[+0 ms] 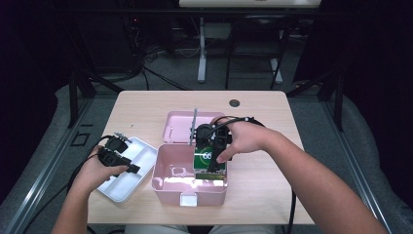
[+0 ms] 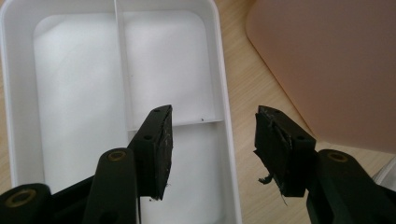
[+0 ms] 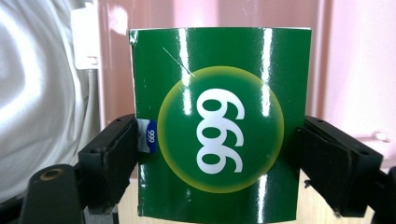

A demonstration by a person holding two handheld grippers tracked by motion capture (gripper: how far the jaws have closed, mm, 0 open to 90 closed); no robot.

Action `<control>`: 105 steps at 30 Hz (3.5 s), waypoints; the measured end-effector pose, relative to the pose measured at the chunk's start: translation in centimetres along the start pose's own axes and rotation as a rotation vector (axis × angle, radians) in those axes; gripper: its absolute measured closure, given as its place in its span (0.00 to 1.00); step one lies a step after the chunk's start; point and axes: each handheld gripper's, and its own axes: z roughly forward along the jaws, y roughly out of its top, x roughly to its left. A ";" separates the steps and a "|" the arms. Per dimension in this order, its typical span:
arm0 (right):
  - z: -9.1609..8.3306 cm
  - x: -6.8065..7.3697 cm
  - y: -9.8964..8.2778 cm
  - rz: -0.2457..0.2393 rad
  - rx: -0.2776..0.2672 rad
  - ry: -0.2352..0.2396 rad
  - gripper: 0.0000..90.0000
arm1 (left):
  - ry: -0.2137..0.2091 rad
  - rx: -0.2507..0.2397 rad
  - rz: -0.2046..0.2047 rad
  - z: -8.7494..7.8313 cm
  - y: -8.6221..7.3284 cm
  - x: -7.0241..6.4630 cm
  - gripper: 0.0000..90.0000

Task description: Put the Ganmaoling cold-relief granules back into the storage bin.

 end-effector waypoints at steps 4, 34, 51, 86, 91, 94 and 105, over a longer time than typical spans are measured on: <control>1.9 0.0 -0.3 -0.001 0.018 0.009 0.19 | 0.001 0.000 -0.001 0.0 0.0 0.0 0.52; 7.3 -0.2 -0.6 0.012 0.072 0.006 0.18 | -0.003 0.004 -0.001 0.2 -0.1 0.1 0.52; 6.9 -0.6 -0.5 0.044 0.032 -0.001 0.16 | -0.003 0.001 0.000 0.1 -0.1 0.1 0.52; -0.3 -0.2 -4.2 0.140 0.011 -0.051 0.24 | -0.006 -0.004 -0.001 0.1 -0.1 0.1 0.52; -0.8 -0.6 -6.4 0.183 0.033 -0.061 0.25 | -0.005 -0.007 -0.005 0.1 -0.2 0.2 0.52; -1.0 -0.8 -7.5 0.206 0.036 -0.067 0.25 | -0.007 -0.007 -0.005 0.1 -0.2 0.2 0.52; 1.1 -1.6 -11.2 0.379 0.040 -0.117 0.25 | 0.004 -0.015 -0.018 -0.1 -0.3 0.6 0.52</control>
